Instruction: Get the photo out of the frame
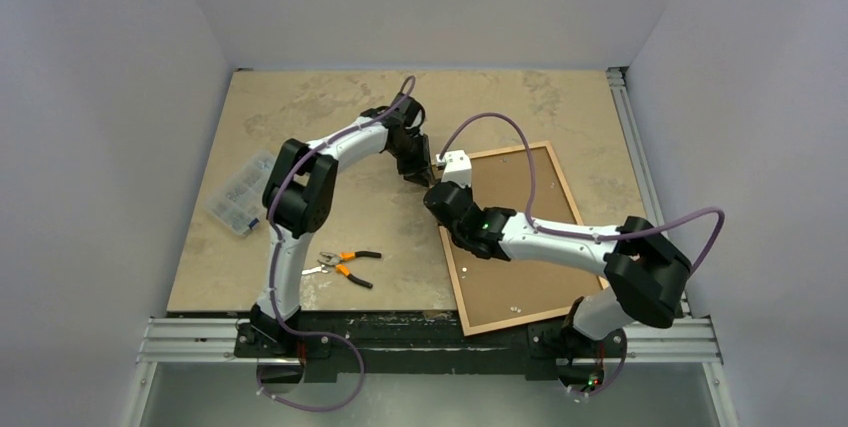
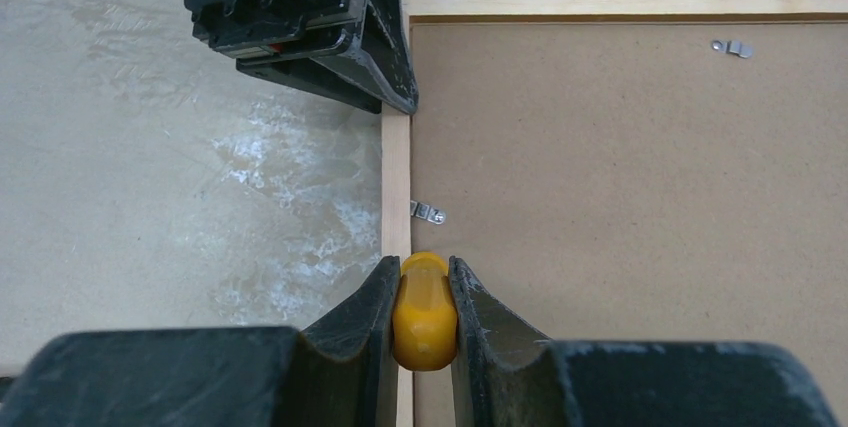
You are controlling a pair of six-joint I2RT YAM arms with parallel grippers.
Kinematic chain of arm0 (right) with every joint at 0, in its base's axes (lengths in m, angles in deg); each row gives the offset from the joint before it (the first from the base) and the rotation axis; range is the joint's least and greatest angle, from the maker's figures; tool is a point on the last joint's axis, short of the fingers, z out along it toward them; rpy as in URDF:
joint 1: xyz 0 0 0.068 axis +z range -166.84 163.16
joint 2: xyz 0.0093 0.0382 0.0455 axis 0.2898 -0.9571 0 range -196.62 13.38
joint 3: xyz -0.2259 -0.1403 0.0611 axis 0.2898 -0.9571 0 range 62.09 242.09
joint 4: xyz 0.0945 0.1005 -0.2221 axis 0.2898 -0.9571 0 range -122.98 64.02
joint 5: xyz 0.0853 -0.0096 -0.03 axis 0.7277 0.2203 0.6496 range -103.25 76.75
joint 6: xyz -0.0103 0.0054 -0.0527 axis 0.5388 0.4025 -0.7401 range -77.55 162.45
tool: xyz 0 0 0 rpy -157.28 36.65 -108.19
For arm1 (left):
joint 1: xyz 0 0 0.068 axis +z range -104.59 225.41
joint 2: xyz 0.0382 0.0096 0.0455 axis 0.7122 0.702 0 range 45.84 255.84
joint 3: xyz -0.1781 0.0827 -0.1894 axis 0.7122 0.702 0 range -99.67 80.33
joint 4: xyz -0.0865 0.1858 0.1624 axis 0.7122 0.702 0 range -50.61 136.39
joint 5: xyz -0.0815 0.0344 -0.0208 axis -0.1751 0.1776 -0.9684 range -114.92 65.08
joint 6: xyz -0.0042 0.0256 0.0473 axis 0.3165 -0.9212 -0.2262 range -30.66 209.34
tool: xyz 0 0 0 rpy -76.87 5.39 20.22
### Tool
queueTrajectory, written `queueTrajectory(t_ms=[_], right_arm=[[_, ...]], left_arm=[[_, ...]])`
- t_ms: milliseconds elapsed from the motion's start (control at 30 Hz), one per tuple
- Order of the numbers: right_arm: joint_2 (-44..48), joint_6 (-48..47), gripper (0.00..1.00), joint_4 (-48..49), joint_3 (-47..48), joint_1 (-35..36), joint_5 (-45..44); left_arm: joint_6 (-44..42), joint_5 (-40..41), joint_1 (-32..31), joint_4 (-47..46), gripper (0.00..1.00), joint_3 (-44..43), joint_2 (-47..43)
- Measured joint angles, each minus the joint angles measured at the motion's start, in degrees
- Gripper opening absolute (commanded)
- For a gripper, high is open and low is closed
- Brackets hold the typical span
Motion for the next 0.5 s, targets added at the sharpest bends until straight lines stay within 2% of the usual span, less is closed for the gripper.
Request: queueTrajectory(t_ms=[100,267,500], right_arm=[[-1.1,-0.6,0.00,0.7,0.5,-0.2,0.4],[-2.3,-1.5,0.00,2.4,0.9,-0.4,0.2],[-5.0,-2.7,0.00,4.0,2.6,-0.5,-2.1]], left_arm=[[0.2,-0.4,-0.1,-0.4,0.09,0.0,0.0],[1.3,-0.7,-0.1,-0.2,0.00,0.0,0.0],[1.7,-0.6,-0.1,-0.2,0.00,0.0,0.0]])
